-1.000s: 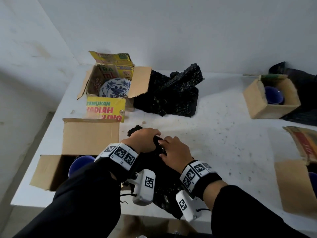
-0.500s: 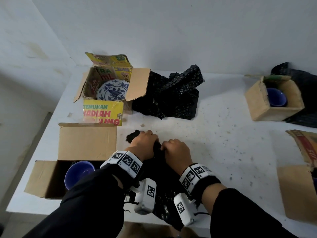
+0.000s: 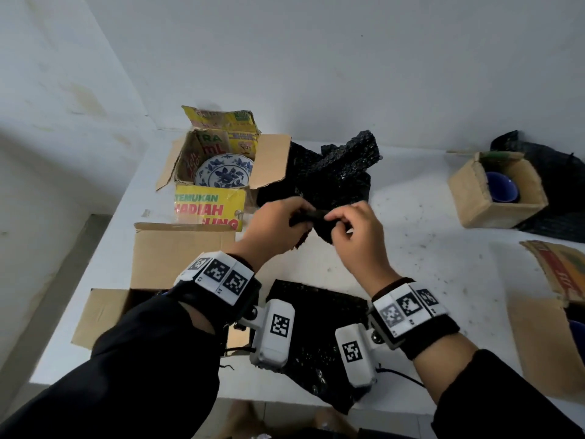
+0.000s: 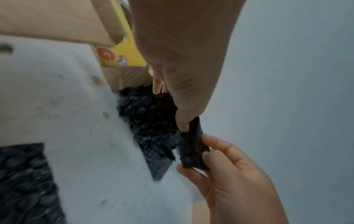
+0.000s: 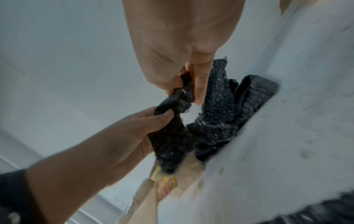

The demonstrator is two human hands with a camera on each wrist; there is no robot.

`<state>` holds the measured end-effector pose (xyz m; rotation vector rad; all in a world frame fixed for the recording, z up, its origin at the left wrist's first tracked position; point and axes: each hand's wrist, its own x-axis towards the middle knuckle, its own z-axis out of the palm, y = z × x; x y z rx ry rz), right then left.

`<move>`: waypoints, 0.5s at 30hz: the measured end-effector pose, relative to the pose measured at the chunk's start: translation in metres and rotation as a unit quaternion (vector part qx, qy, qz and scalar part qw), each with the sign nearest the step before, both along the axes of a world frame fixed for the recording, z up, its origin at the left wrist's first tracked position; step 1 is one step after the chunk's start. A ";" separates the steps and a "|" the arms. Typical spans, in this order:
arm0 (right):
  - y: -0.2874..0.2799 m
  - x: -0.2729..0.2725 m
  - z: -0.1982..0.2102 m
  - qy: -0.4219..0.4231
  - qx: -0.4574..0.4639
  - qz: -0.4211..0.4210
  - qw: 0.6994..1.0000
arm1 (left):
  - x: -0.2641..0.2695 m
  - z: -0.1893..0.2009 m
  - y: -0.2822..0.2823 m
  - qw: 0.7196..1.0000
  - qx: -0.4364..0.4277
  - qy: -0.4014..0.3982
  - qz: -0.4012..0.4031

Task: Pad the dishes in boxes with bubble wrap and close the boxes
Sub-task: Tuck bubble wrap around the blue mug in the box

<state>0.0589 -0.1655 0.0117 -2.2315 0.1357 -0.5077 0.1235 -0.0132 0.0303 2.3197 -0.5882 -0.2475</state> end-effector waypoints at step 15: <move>0.134 0.002 0.031 0.044 -0.056 0.270 0.960 | -0.025 0.045 0.150 0.992 -0.039 0.070 0.095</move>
